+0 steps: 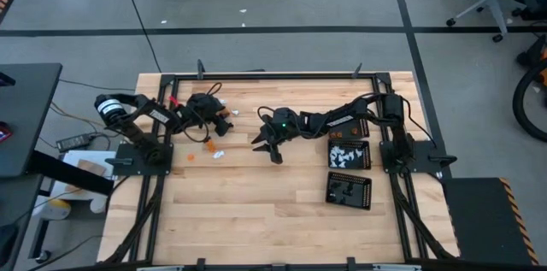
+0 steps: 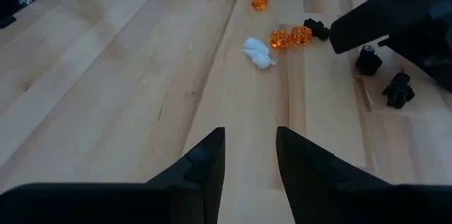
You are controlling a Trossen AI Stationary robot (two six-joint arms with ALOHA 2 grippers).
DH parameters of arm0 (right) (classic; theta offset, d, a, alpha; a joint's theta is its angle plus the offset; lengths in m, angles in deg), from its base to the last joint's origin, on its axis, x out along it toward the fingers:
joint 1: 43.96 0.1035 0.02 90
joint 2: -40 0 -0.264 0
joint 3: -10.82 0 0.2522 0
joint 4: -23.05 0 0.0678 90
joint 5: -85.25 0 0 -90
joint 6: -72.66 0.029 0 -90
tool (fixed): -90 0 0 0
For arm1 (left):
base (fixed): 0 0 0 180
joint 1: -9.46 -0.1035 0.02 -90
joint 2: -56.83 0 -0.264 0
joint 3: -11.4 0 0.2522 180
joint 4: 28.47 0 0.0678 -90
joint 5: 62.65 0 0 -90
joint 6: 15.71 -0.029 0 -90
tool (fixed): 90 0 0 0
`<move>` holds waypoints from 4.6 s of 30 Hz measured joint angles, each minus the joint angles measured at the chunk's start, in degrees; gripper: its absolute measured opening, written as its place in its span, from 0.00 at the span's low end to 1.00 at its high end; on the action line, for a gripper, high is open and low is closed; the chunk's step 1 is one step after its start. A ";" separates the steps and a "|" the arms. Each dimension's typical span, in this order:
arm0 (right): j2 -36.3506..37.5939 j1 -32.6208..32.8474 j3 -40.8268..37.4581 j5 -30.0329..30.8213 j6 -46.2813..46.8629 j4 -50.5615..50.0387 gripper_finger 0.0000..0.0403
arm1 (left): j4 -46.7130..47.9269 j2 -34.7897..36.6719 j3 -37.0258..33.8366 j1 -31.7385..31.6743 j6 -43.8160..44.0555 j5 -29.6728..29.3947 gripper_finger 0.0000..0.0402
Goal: Sort Halloween decoration
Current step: Put the orange pumpkin toy into the top black bin, then put the black skeleton toy into the bottom black bin
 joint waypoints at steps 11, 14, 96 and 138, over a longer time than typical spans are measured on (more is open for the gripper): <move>0.02 -0.30 0.02 1.72 0.02 -2.30 0.33 | 0.68 0.61 -0.07 0.02 0.36 0.71 0.19; 0.02 -0.72 0.02 1.83 0.48 -2.69 0.33 | 1.12 1.68 -0.09 0.02 0.97 2.52 0.19; 53.37 5.69 0.04 43.64 27.06 -82.54 0.33 | 22.09 -50.46 94.29 25.79 -6.04 19.56 0.47; 9.24 -3.22 5.29 16.78 6.51 -9.14 0.31 | -6.58 25.63 -5.80 23.23 1.31 -13.43 0.36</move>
